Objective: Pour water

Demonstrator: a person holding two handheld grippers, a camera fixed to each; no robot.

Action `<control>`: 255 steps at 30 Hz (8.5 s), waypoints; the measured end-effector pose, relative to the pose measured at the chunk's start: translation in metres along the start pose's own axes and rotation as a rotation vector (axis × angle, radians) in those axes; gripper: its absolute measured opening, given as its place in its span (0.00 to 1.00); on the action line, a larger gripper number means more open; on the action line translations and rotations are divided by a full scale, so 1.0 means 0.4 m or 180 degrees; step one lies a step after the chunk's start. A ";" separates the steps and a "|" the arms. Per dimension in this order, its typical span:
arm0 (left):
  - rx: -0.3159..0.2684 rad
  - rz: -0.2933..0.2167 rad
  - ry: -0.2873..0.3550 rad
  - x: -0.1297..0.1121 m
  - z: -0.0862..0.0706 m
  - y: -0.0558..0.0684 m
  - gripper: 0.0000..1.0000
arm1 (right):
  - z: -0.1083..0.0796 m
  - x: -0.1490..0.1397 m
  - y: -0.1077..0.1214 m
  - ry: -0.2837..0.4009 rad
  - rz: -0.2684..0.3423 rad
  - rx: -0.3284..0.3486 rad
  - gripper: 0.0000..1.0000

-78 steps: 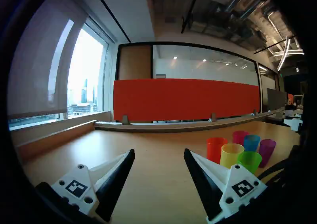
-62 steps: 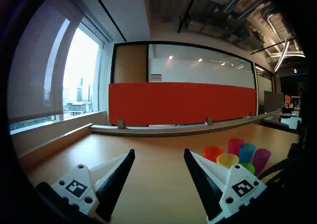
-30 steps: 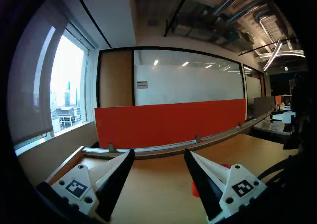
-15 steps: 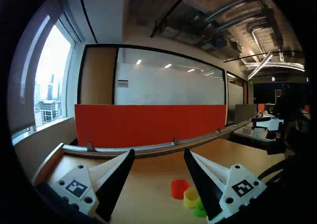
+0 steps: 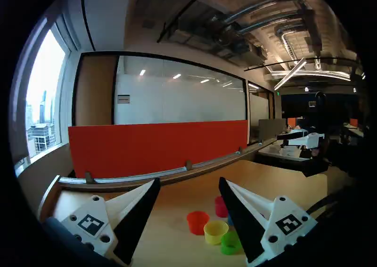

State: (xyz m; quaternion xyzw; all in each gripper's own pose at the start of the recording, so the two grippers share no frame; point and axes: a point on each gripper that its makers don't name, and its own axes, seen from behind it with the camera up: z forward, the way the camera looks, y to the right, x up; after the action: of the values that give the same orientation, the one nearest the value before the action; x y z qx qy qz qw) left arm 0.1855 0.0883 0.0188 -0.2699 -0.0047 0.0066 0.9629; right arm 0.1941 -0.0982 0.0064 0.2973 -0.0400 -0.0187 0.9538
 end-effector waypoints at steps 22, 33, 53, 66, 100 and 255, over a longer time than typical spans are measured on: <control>-0.0490 0.0212 -0.0470 -0.117 0.014 0.070 0.92 | 0.028 -0.096 0.003 -0.0598 -0.0279 0.0233 1.00; -0.0694 0.0274 -0.0654 -0.188 0.023 0.094 0.92 | 0.036 -0.138 0.011 -0.0753 -0.0316 0.0318 1.00; -0.0995 0.0336 -0.1018 -0.335 0.047 0.134 0.92 | 0.087 -0.245 0.013 -0.1040 -0.0397 0.0495 1.00; -0.1143 0.0324 -0.1220 -0.417 0.046 0.158 0.92 | 0.121 -0.301 0.005 -0.1182 -0.0430 0.0594 1.00; -0.1616 0.0465 -0.1836 -0.638 0.053 0.257 0.92 | 0.191 -0.405 0.008 -0.1388 -0.0430 0.0694 1.00; -0.1369 0.0431 -0.1412 -0.547 0.132 0.238 0.82 | 0.315 -0.662 -0.097 -0.2283 -0.0552 0.1095 1.00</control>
State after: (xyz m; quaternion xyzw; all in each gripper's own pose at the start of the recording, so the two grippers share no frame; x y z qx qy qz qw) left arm -0.0347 0.1940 0.0133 -0.4590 -0.1980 0.1283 0.8566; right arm -0.0812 -0.1857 0.0704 0.4294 -0.3473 -0.1947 0.8106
